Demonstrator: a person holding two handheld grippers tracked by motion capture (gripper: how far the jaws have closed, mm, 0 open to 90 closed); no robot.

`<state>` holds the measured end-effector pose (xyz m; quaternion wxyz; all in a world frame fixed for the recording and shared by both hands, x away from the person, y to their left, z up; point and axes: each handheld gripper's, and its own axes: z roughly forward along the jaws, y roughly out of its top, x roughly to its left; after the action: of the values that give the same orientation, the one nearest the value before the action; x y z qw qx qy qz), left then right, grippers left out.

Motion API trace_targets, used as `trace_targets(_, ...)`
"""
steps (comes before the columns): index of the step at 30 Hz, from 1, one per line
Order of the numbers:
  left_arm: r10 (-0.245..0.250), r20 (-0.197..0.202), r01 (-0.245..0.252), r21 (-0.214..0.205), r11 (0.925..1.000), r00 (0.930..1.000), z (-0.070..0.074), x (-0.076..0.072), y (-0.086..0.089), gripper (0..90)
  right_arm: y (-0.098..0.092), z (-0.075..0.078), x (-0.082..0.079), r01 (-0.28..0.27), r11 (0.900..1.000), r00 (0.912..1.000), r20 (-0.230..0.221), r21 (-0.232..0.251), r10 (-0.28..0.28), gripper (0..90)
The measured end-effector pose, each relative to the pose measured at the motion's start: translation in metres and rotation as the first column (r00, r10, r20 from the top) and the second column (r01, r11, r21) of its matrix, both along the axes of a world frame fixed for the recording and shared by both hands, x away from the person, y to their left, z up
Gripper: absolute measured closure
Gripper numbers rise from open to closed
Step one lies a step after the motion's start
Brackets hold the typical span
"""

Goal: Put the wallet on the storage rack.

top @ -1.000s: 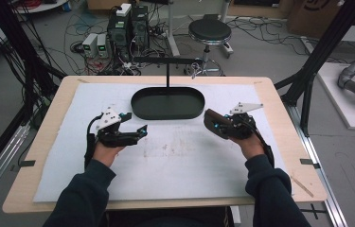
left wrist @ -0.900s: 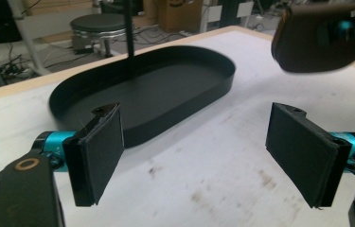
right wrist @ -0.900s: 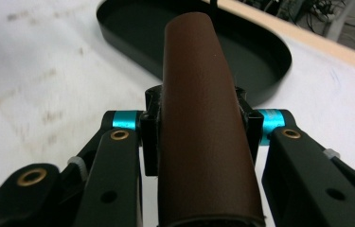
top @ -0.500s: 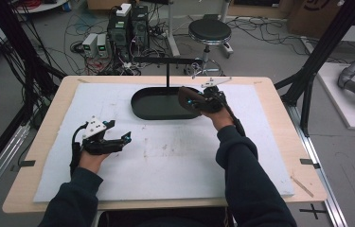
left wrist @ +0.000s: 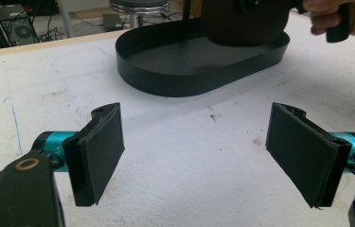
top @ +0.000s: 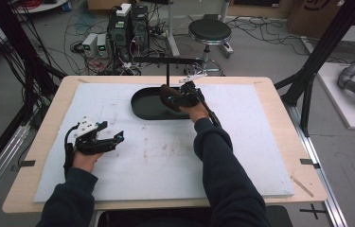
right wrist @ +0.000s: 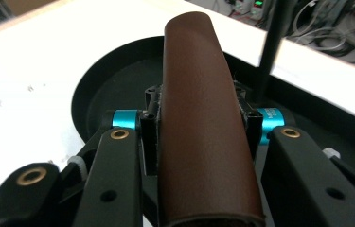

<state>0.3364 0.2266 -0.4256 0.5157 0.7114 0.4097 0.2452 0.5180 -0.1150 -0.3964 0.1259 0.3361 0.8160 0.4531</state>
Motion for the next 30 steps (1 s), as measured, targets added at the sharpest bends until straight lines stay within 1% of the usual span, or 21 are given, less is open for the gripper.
trace_targets(2, 0.005, 0.004, -0.004, -0.006, 1.0, 1.0, 0.0, 0.0, 0.0, 19.9, 0.003, -0.006, 0.003, 0.004, 0.9996, 0.9997, -0.023, 0.029, -0.003, 63.5)
trace_targets(4, 0.004, 0.006, -0.004, -0.003, 1.0, 1.0, 0.0, 0.0, 0.001, 19.9, 0.003, -0.012, 0.007, 0.018, 0.9975, 0.9977, -0.066, 0.068, -0.014, 63.4)
trace_targets(5, 0.003, 0.006, -0.003, -0.003, 1.0, 1.0, 0.0, 0.0, 0.001, 20.0, 0.003, -0.016, 0.01, 0.038, 0.9961, 0.9957, -0.087, 0.08, -0.031, 63.2)
trace_targets(6, 0.002, 0.006, -0.002, -0.001, 1.0, 1.0, 0.0, 0.0, 0.001, 19.9, 0.003, -0.019, 0.011, 0.055, 0.9954, 0.9941, -0.098, 0.078, -0.047, 62.4)
trace_targets(7, 0.005, 0.004, -0.005, -0.004, 1.0, 1.0, -0.001, 0.0, 0.001, 20.0, 0.002, -0.021, 0.012, 0.078, 0.995, 0.9927, -0.097, 0.063, -0.072, 60.9)
trace_targets(8, 0.004, 0.003, -0.004, -0.004, 1.0, 1.0, -0.001, 0.0, 0.001, 20.0, 0.002, -0.022, 0.013, 0.102, 0.9938, 0.9917, -0.083, 0.044, -0.098, 56.4)
trace_targets(10, 0.006, 0.001, -0.006, -0.001, 1.0, 1.0, -0.001, 0.001, 0.002, 19.9, -0.001, -0.019, 0.012, 0.144, 0.9895, 0.9889, -0.039, 0.009, -0.144, 48.4)
trace_targets(11, 0.007, 0.001, -0.007, -0.002, 1.0, 1.0, -0.001, 0.001, 0.002, 20.0, -0.004, -0.015, 0.011, 0.16, 0.9871, 0.9872, -0.004, -0.014, -0.16, 45.9)
trace_targets(13, 0.008, -0.002, -0.008, -0.003, 1.0, 1.0, -0.002, 0.002, 0.002, 20.0, -0.009, -0.008, 0.01, 0.183, 0.9826, 0.9829, 0.028, -0.031, -0.182, 44.6)
trace_targets(15, 0.008, -0.002, -0.008, -0.004, 1.0, 1.0, -0.002, 0.002, 0.001, 19.9, -0.017, 0.0, 0.009, 0.187, 0.982, 0.9817, 0.039, -0.026, -0.186, 43.5)
trace_targets(18, 0.003, -0.002, -0.003, -0.005, 1.0, 1.0, -0.003, 0.002, 0.001, 20.0, -0.033, 0.01, 0.002, 0.182, 0.983, 0.9817, 0.061, -0.024, -0.18, 44.2)
trace_targets(20, 0.003, -0.002, -0.003, -0.007, 1.0, 1.0, -0.003, 0.003, 0.0, 20.0, -0.043, 0.016, -0.003, 0.174, 0.9843, 0.9839, 0.049, -0.032, -0.172, 43.6)
trace_targets(22, 0.004, -0.002, -0.004, -0.004, 1.0, 1.0, -0.004, 0.004, 0.0, 20.0, -0.052, 0.024, -0.009, 0.159, 0.9858, 0.9862, 0.056, -0.055, -0.156, 43.1)
trace_targets(23, 0.004, -0.002, -0.004, -0.004, 1.0, 1.0, -0.004, 0.004, 0.0, 20.0, -0.057, 0.028, -0.014, 0.152, 0.9868, 0.9865, 0.072, -0.057, -0.147, 43.1)
trace_targets(24, 0.005, 0.0, -0.005, -0.009, 1.0, 1.0, -0.004, 0.004, 0.001, 19.9, -0.061, 0.03, -0.018, 0.146, 0.988, 0.9853, 0.097, -0.051, -0.141, 43.0)
trace_targets(25, 0.005, 0.0, -0.005, -0.007, 1.0, 1.0, -0.003, 0.004, 0.001, 20.0, -0.069, 0.033, -0.026, 0.142, 0.989, 0.9831, 0.123, -0.041, -0.136, 40.8)
trace_targets(26, 0.008, 0.001, -0.008, -0.014, 0.9999, 1.0, -0.004, 0.004, 0.001, 20.0, -0.076, 0.035, -0.032, 0.141, 0.9893, 0.9832, 0.122, -0.038, -0.135, 37.3)
trace_targets(27, 0.011, 0.0, -0.011, -0.02, 0.9997, 0.9999, -0.004, 0.004, 0.002, 20.0, -0.081, 0.036, -0.035, 0.143, 0.9887, 0.9855, 0.099, -0.045, -0.138, 34.4)
trace_targets(28, 0.011, 0.002, -0.011, -0.031, 0.9995, 0.9999, -0.003, 0.005, 0.002, 19.9, -0.089, 0.038, -0.04, 0.145, 0.9875, 0.987, 0.079, -0.063, -0.14, 31.3)
trace_targets(29, 0.013, 0.004, -0.012, -0.033, 0.9994, 0.9999, -0.003, 0.005, 0.002, 19.9, -0.095, 0.038, -0.047, 0.151, 0.986, 0.9838, 0.108, -0.071, -0.143, 31.0)
trace_targets(30, 0.014, 0.006, -0.013, -0.041, 0.9991, 0.9999, -0.002, 0.005, 0.002, 20.0, -0.102, 0.038, -0.055, 0.155, 0.9854, 0.9794, 0.141, -0.07, -0.144, 30.9)
